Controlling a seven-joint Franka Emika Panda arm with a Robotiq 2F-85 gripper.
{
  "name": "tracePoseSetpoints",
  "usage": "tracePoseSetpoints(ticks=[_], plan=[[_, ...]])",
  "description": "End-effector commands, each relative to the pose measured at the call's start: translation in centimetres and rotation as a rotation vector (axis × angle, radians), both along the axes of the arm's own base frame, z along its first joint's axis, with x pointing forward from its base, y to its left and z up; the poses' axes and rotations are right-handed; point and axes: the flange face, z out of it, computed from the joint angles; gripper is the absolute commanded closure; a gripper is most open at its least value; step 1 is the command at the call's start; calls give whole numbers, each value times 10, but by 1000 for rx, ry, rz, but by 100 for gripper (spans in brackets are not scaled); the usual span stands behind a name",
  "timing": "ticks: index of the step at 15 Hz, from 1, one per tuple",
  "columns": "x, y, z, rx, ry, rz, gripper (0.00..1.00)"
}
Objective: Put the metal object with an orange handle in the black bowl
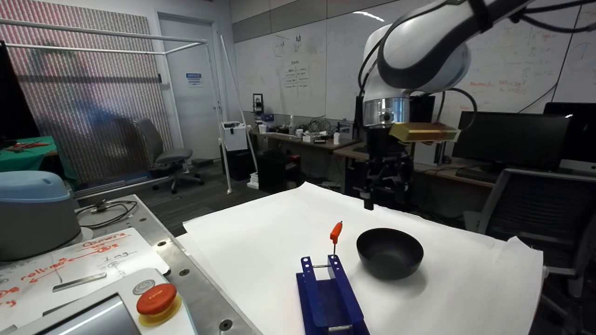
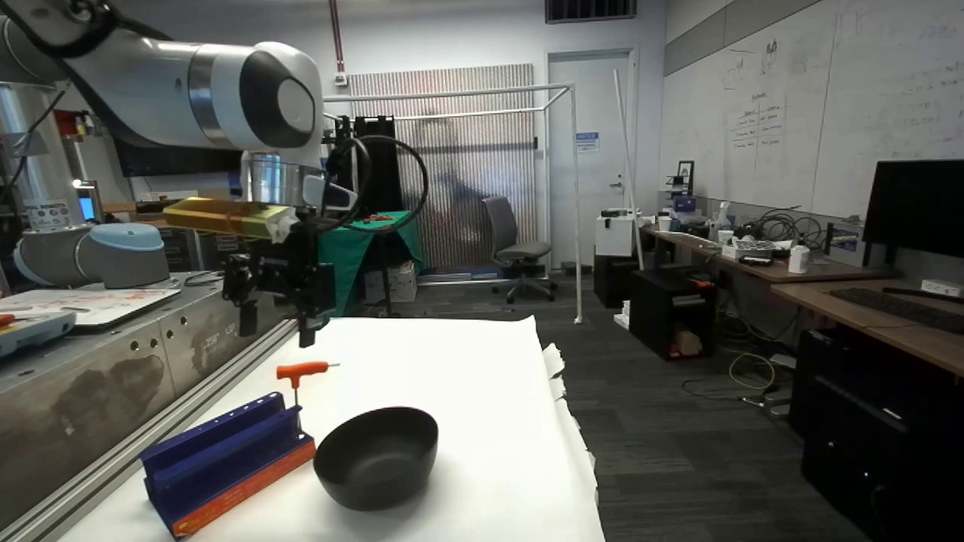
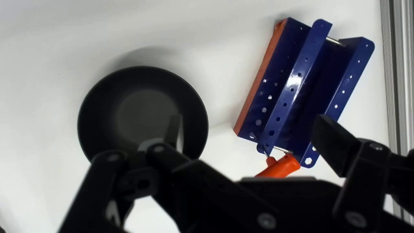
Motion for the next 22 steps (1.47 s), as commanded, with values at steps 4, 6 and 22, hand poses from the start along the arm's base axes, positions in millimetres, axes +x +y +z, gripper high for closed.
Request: tracePoseSetpoints(ticks=[4,6,22], plan=[[60,27,-31,-56,-82,-61,0],[70,30,-44,-63,-95,-77,0],[83,40,-80,-98,-76,-140,85]])
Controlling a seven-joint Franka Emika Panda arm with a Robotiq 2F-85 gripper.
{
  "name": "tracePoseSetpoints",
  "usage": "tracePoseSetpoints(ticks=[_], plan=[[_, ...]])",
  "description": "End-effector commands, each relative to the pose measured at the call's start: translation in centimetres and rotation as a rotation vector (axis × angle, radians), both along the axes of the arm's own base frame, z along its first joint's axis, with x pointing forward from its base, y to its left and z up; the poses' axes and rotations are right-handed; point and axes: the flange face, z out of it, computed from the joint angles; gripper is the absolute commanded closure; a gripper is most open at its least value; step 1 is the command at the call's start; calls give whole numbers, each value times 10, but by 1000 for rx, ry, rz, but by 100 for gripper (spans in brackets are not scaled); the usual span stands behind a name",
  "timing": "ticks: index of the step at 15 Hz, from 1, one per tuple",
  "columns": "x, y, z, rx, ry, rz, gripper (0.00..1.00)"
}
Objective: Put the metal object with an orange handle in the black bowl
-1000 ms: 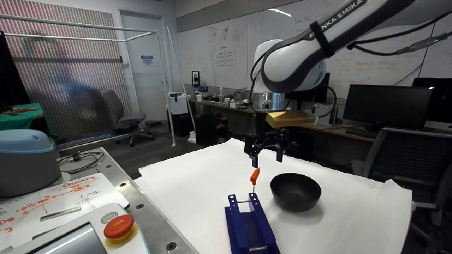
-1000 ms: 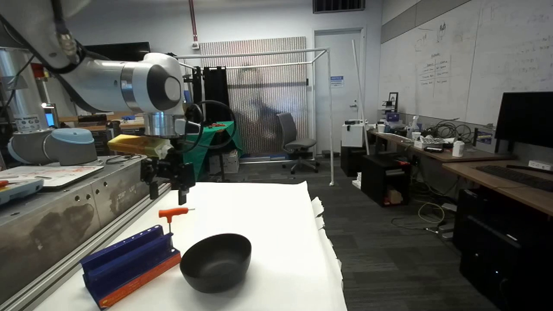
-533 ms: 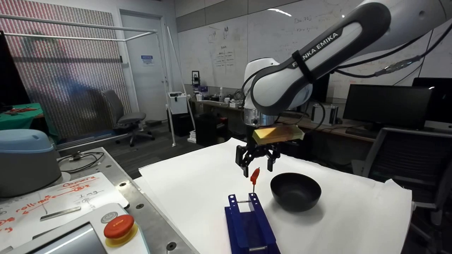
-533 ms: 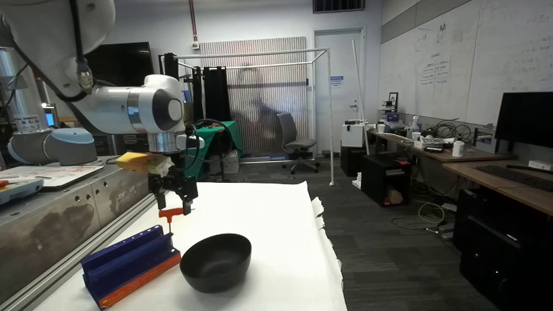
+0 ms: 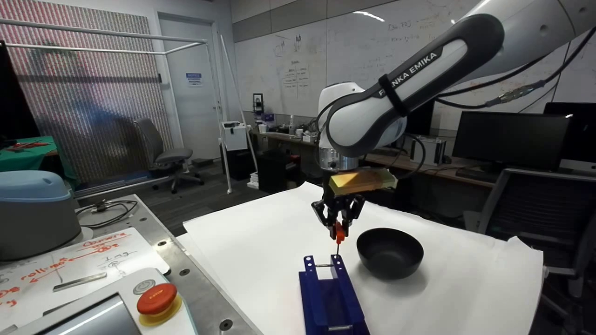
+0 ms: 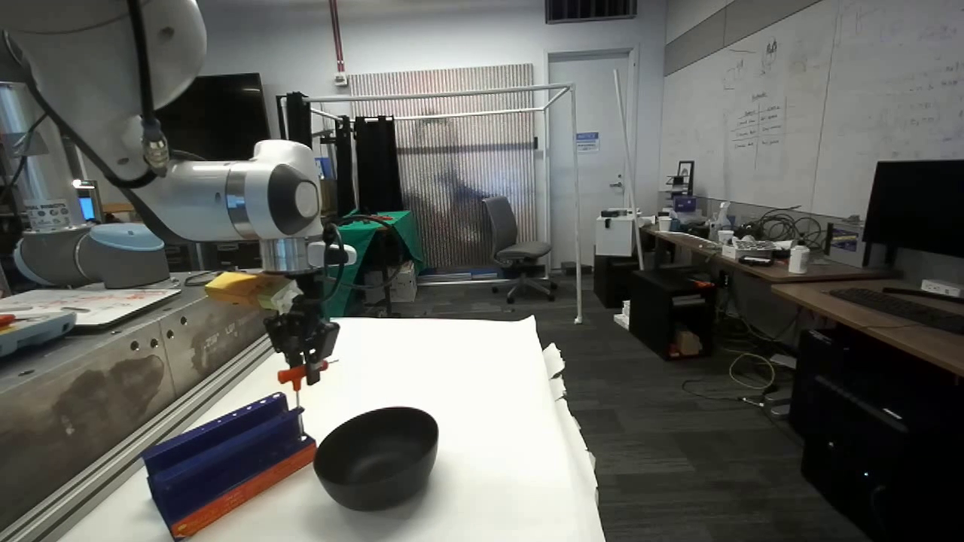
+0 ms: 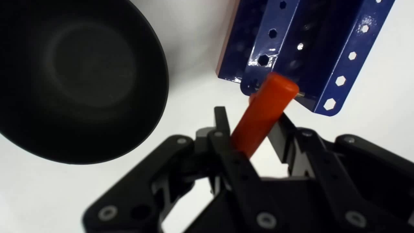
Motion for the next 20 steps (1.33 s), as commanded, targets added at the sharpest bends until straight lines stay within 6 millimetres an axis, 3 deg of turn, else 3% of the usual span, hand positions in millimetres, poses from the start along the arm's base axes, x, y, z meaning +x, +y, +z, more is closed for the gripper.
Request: tracePoseSetpoints(ticks=[1,4,8,11,14,16,20], plan=[[-3,1,20,-1,6,-1,88],[-13,1,50,-1,-38,6,85],[-36,-9,109,-21,-123,-4,84],[-51,-35,132,-115,-129,-55,84],[-57,-74,117,-252,-71,-124,83],[-59,-93,92,-305,-14,-147,83],[-60,-101,40,-300,85,-133,83]])
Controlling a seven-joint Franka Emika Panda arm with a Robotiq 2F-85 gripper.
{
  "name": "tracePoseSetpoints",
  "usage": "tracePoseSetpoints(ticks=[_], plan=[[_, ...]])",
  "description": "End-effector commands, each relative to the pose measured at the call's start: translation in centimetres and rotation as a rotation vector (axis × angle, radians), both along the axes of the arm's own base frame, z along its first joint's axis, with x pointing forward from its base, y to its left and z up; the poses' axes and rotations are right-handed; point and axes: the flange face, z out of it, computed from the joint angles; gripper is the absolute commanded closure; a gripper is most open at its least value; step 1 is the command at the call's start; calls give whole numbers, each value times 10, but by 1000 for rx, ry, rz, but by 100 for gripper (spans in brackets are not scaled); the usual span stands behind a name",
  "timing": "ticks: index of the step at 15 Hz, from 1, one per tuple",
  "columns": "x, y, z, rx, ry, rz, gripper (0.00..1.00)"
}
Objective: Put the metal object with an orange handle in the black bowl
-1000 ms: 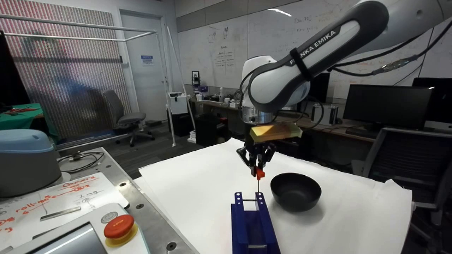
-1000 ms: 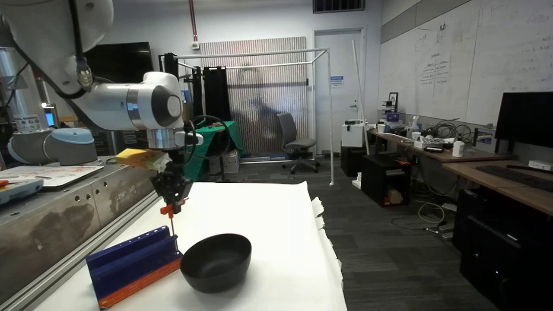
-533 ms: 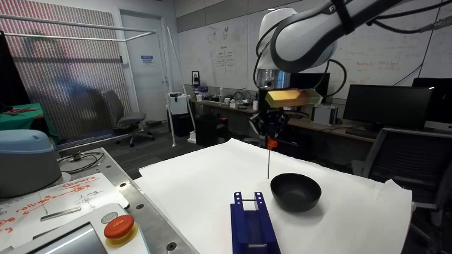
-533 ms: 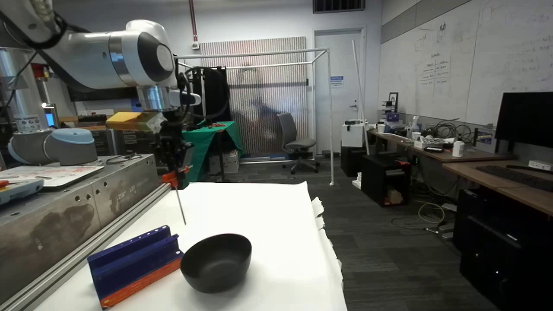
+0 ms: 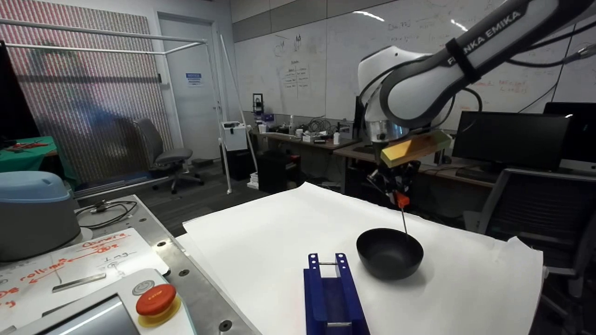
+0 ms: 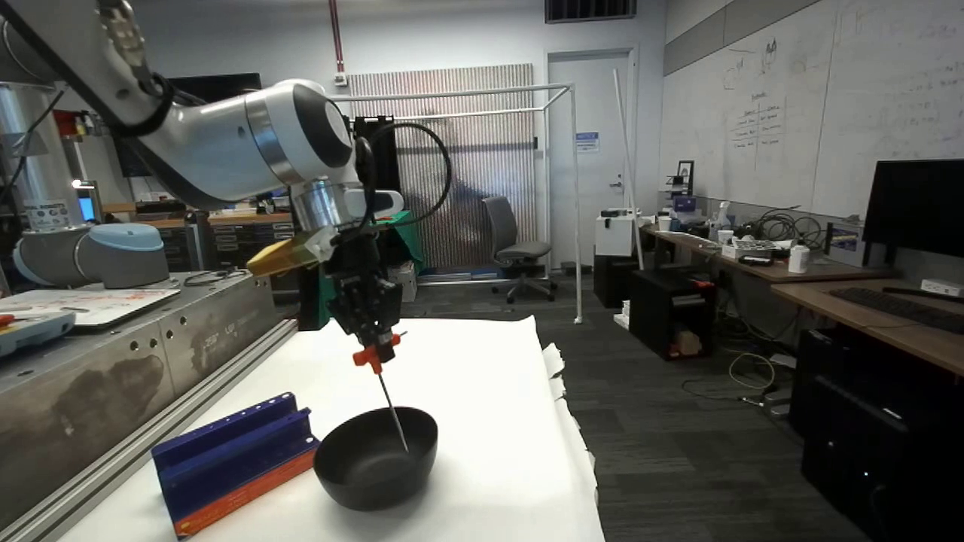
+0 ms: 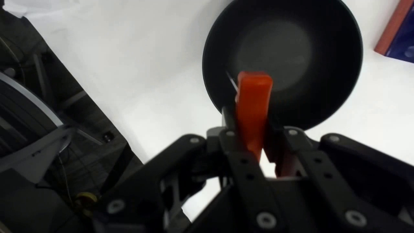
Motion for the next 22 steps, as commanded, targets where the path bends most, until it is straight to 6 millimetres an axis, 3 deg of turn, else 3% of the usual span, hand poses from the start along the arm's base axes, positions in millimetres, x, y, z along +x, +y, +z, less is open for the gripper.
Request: tracePoseSetpoints(ticks=[1,2,3,6,11,16,22], plan=[[3,5,-31,2,56,8,83],[3,7,-39,8,66,14,82],[5,10,-46,23,71,20,61],[7,17,-57,49,82,26,38],[8,13,-47,120,73,27,2],[2,2,-26,304,57,94,0],[-27,-10,14,544,67,324,0]])
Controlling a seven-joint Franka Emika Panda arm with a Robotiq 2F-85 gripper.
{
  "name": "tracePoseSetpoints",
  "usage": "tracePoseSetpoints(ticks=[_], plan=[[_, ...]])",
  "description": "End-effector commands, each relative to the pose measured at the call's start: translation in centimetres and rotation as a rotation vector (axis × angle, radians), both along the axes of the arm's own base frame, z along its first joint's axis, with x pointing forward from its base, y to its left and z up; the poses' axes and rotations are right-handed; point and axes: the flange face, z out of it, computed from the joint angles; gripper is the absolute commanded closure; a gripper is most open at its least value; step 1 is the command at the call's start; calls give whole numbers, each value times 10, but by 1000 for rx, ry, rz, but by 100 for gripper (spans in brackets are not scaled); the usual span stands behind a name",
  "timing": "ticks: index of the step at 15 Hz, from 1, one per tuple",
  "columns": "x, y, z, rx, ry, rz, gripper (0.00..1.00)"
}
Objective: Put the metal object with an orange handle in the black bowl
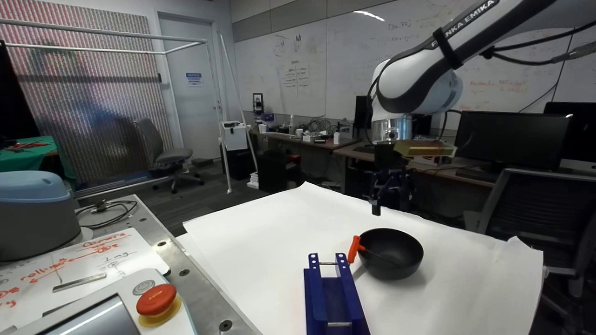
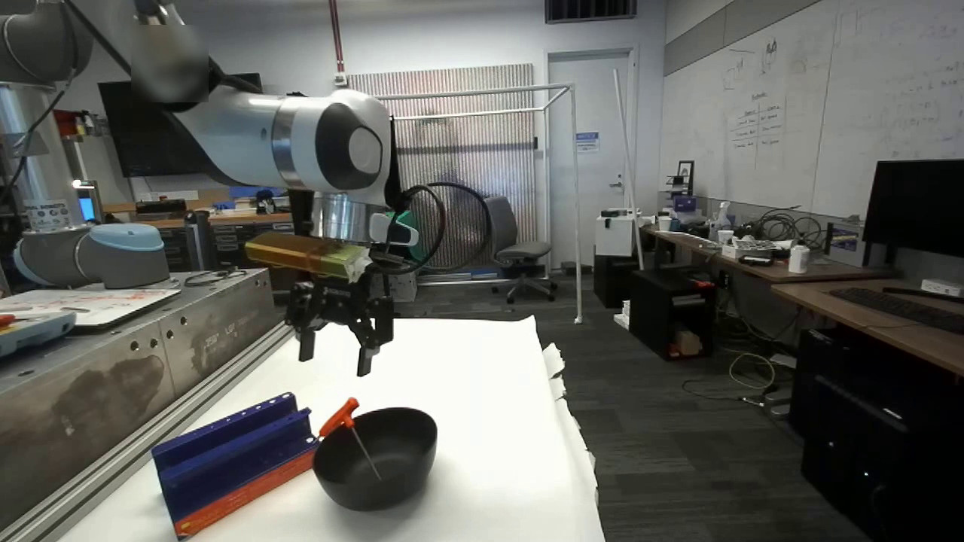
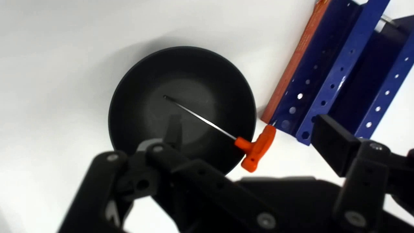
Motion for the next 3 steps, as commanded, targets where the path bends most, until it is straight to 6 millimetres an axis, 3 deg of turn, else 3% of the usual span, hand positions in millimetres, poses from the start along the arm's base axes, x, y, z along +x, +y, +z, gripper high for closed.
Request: tracePoseSetpoints(ticks=[1,3], plan=[[-27,-6,32,143,-24,137,0],[-36,-11,43,223,-39,208,0]])
